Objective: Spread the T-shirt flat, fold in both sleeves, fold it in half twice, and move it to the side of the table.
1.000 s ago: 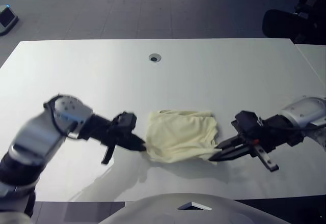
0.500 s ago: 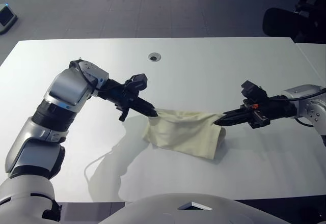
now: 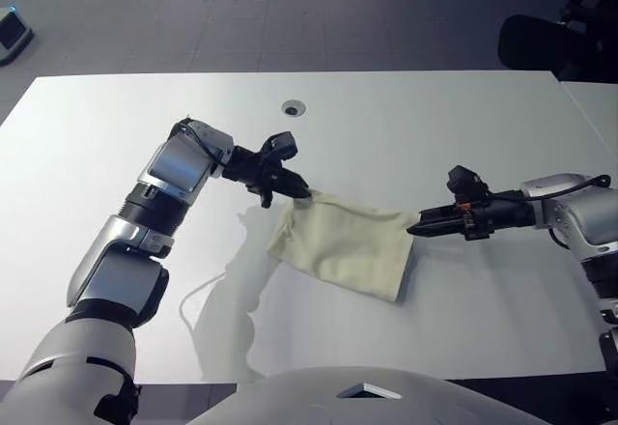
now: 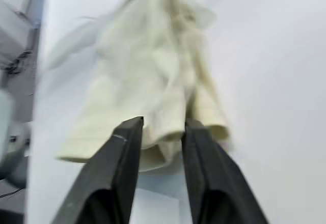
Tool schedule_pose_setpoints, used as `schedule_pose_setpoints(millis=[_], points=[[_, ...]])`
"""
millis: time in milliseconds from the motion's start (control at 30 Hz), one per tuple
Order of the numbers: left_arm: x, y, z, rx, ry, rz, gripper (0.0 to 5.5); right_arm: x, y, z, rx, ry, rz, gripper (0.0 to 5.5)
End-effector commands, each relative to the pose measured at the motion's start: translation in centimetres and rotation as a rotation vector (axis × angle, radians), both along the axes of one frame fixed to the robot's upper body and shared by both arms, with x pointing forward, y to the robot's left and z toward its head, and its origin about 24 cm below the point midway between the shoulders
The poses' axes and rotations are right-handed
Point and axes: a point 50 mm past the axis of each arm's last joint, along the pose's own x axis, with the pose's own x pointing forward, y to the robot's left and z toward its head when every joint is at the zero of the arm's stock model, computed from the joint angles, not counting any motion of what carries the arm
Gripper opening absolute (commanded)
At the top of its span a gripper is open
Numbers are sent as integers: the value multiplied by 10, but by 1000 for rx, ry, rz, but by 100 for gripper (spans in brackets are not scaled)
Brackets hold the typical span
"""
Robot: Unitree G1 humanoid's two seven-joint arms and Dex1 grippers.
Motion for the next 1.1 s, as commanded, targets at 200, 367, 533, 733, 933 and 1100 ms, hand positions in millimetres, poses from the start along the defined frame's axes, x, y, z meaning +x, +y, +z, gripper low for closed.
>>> schedule_pose_setpoints(millis=[200, 367, 533, 733, 933, 1100], points=[[10, 12, 36, -95, -292, 123, 275, 27, 47, 45, 96, -389, -133, 279], [-36, 20, 36, -297, -90, -3, 351, 0, 102, 33, 296, -327, -19, 352], [-58, 28, 13, -332, 117, -78, 445, -13, 110, 9, 364, -246, -42, 442], [-57, 15, -18, -310, 204, -70, 540, -14, 113, -11, 366, -191, -47, 538], [-52, 9, -31, -290, 231, -89, 540, -18, 119, -7, 406, -169, 27, 538], [-34, -3, -38, -299, 168, -4, 540, -22, 119, -8, 410, -154, 79, 538]])
